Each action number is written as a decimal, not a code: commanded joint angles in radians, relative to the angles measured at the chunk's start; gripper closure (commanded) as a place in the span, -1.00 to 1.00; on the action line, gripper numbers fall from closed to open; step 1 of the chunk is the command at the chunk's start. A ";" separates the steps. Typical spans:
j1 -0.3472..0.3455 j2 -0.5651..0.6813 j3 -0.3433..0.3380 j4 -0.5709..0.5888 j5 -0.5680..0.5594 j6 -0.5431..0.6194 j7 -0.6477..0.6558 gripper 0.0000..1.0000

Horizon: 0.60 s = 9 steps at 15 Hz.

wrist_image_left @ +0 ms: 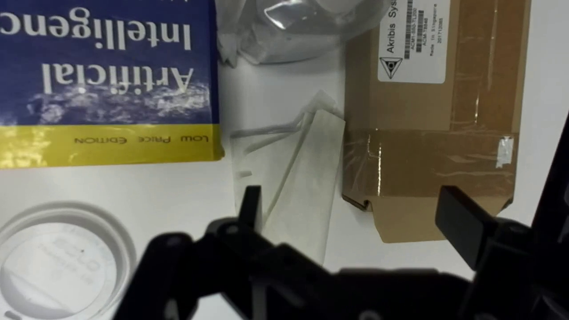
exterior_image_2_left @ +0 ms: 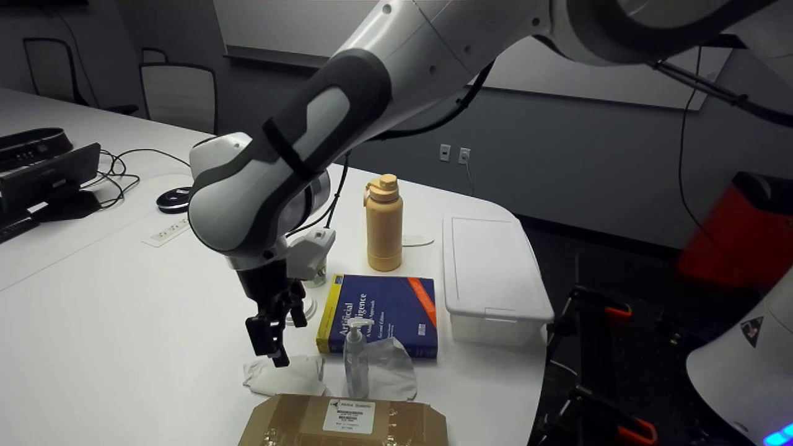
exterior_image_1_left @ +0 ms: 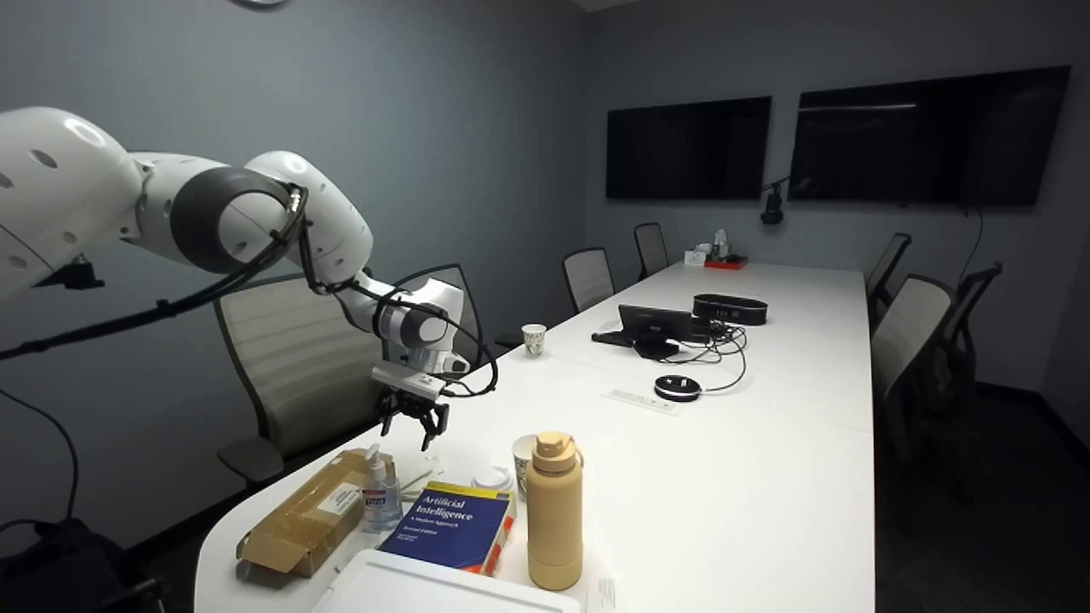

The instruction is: Use the white napkin to wipe the top of the beige bottle.

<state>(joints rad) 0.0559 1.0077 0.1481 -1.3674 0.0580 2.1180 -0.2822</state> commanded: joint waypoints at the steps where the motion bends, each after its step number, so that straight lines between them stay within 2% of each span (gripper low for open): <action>1: 0.040 0.116 -0.020 0.162 -0.036 -0.068 0.038 -1.00; 9: 0.077 0.291 -0.033 0.340 -0.070 -0.075 0.050 -1.00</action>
<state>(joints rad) 0.1075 1.2342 0.1298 -1.1253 0.0079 2.0827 -0.2667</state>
